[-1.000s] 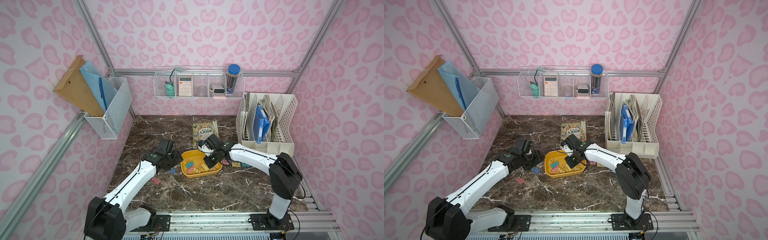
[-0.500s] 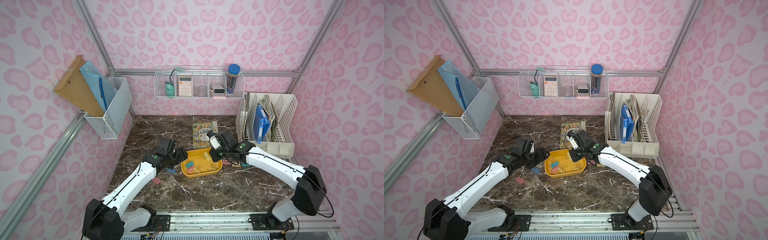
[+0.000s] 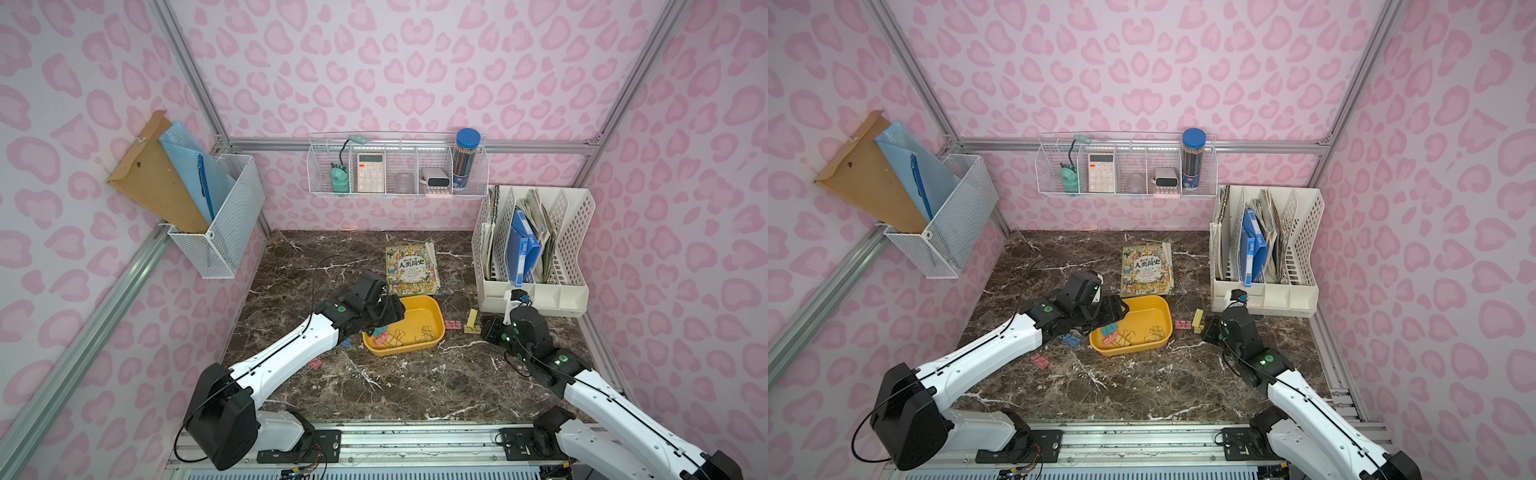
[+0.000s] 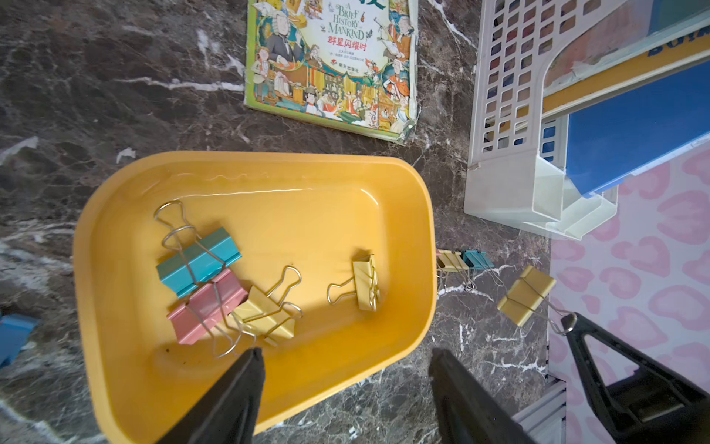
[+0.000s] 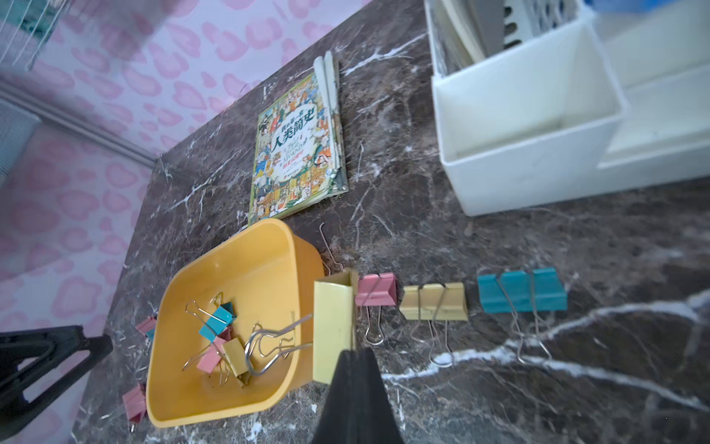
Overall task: Take out the binder clips from the storage box
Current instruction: Place the binder clip at the center of the board.
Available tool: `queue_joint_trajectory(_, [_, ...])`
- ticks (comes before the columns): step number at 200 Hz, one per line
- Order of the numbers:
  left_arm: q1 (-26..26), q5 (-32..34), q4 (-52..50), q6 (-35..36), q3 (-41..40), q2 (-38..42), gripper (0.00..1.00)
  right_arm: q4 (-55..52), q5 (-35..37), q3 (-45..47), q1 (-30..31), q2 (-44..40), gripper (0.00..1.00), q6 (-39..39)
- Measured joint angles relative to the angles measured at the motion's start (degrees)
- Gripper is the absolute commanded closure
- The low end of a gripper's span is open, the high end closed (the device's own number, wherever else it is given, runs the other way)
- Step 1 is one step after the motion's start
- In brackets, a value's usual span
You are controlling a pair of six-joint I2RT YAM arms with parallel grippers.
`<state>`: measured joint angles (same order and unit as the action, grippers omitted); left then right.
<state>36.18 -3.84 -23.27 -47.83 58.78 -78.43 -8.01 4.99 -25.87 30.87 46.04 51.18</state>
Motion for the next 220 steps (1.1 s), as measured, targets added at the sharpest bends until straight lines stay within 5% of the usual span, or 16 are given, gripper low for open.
queue_joint_trajectory(111, [0.11,4.07,-0.66,-0.02,-0.35,0.0,0.27,7.37,17.53,16.04,19.06,-2.71,1.0,43.67])
queue_joint_trajectory(220, [0.11,4.76,-1.09,-0.04,-0.11,0.17,0.27,11.06,22.14,13.64,23.61,10.36,0.97,61.29])
